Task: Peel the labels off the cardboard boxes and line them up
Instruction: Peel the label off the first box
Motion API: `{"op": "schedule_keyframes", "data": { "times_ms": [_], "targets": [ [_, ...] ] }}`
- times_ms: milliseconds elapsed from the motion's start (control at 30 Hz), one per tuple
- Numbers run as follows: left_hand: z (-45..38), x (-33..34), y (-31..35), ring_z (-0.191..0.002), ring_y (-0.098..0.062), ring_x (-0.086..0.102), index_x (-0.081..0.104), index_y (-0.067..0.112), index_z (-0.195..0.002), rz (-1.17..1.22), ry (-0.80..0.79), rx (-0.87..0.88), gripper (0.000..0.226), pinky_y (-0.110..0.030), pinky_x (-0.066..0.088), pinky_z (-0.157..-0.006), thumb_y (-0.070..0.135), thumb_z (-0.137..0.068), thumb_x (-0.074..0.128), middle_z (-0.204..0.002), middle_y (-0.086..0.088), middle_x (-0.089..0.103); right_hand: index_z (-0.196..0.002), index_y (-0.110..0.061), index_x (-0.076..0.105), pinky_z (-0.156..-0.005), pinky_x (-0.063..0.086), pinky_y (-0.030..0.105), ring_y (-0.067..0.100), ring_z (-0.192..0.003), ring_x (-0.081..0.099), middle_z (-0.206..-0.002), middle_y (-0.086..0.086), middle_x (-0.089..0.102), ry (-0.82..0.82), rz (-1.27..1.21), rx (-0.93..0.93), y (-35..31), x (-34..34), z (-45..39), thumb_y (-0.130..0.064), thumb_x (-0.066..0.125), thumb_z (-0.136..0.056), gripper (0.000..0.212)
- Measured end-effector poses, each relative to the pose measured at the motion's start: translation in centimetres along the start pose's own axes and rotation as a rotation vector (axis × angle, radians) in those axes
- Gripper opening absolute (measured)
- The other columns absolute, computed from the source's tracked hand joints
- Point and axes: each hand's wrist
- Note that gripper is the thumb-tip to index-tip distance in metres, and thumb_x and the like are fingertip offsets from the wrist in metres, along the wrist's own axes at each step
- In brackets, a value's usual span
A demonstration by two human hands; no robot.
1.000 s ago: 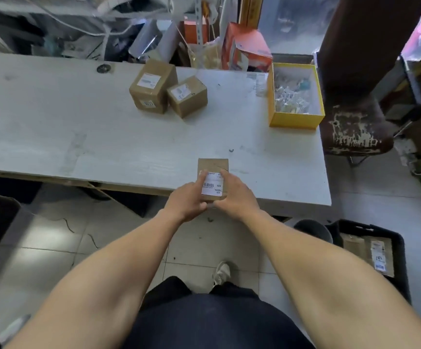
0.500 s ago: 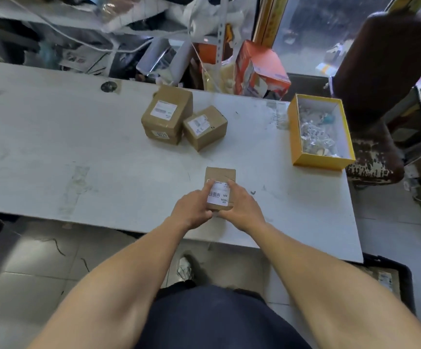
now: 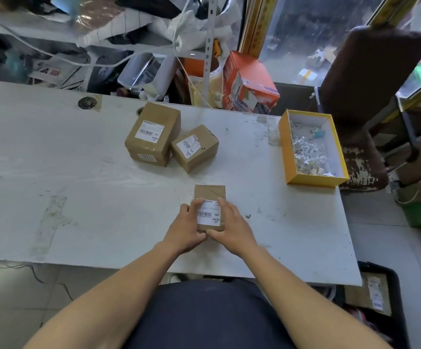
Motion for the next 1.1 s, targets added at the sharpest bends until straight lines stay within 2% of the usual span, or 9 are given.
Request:
{"op": "schedule_keyframes", "data": {
  "times_ms": [167,333,467,533,600,667,767,933,1100],
  "targets": [
    [-0.4,-0.2,-0.8,-0.109,-0.02,0.049,0.017,0.036,-0.145,0.084,-0.074,0.051,0.089,-0.026,0.045,-0.094,0.033,-0.071,0.068,-0.126,-0.003,0.033,-0.137,-0.031,0.051,-0.097,0.046,0.031,0.015,-0.119,0.053,-0.136,-0.004,0.048,0.212,-0.201,0.045,0.7,0.6,-0.8,-0.031,0.054,-0.095,0.041],
    [-1.3,-0.4,-0.6,-0.135,-0.015,0.029,0.022,0.028,-0.147,0.203,-0.105,0.071,0.088,-0.027,0.034,-0.108,0.051,-0.068,0.056,-0.148,0.001,0.017,-0.114,-0.023,0.067,-0.093,0.05,0.039,0.016,-0.104,0.061,-0.123,-0.004,0.058,0.361,-0.239,0.059,0.5,1.3,-2.0,-0.02,0.061,-0.091,0.024],
    [-2.0,-0.4,-0.6,-0.133,-0.012,0.036,0.024,0.023,-0.143,0.175,0.003,0.137,0.083,-0.036,0.047,-0.101,0.039,-0.073,0.067,-0.156,0.01,0.017,-0.109,-0.024,0.068,-0.089,0.052,0.039,0.014,-0.098,0.063,-0.119,-0.007,0.061,0.385,-0.234,0.045,0.9,1.4,-2.2,-0.019,0.065,-0.088,0.021],
    [-2.3,-0.6,-0.6,-0.127,-0.014,0.042,0.02,0.03,-0.142,0.13,0.039,0.182,0.089,-0.038,0.048,-0.097,0.039,-0.071,0.072,-0.155,0.001,0.027,-0.107,-0.024,0.069,-0.088,0.052,0.036,0.013,-0.096,0.063,-0.12,-0.007,0.061,0.396,-0.246,0.046,0.9,1.3,-2.2,-0.018,0.066,-0.088,0.021],
    [-2.6,-1.0,-0.6,-0.125,-0.015,0.043,0.021,0.027,-0.143,0.099,0.04,0.21,0.092,-0.035,0.047,-0.097,0.038,-0.071,0.077,-0.152,-0.002,0.031,-0.105,-0.024,0.069,-0.085,0.053,0.033,0.011,-0.091,0.064,-0.12,-0.009,0.061,0.404,-0.293,0.056,0.8,1.3,-2.1,-0.017,0.068,-0.086,0.02],
    [-3.0,-1.5,-0.7,-0.129,-0.013,0.041,0.033,0.018,-0.137,0.067,0.048,0.233,0.085,-0.033,0.046,-0.096,0.04,-0.069,0.08,-0.157,0.003,0.024,-0.103,-0.025,0.069,-0.084,0.053,0.03,0.008,-0.09,0.064,-0.12,-0.01,0.062,0.415,-0.349,0.065,0.7,1.2,-2.1,-0.015,0.069,-0.085,0.02],
    [-3.6,-2.1,-1.0,-0.131,-0.012,0.04,0.043,0.021,-0.126,0.011,0.054,0.282,0.077,-0.028,0.044,-0.093,0.045,-0.064,0.083,-0.157,0.008,0.02,-0.102,-0.026,0.069,-0.084,0.054,0.028,0.007,-0.093,0.064,-0.118,-0.01,0.063,0.425,-0.396,0.067,0.6,1.2,-2.2,-0.013,0.068,-0.085,0.022],
    [-3.8,-2.4,-1.1,-0.116,0.001,0.038,0.045,0.024,-0.127,0.022,0.058,0.307,0.083,-0.015,0.037,-0.084,0.045,-0.06,0.088,-0.146,0.009,0.03,-0.099,-0.024,0.07,-0.08,0.055,0.028,0.005,-0.09,0.064,-0.109,-0.011,0.064,0.433,-0.358,0.063,0.5,0.9,-2.4,-0.013,0.065,-0.088,0.017],
    [-3.6,-2.2,-1.3,-0.117,0.001,0.038,0.045,0.024,-0.126,0.068,0.079,0.309,0.083,-0.019,0.037,-0.089,0.043,-0.058,0.089,-0.148,0.009,0.03,-0.094,-0.023,0.07,-0.08,0.055,0.031,0.007,-0.09,0.063,-0.104,-0.01,0.062,0.43,-0.29,0.045,0.5,0.9,-3.0,-0.012,0.064,-0.088,0.013]
  ]
}}
Point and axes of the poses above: each hand's wrist, its own z-axis away from the middle knuckle, its own x-axis out of the palm, y = z × x
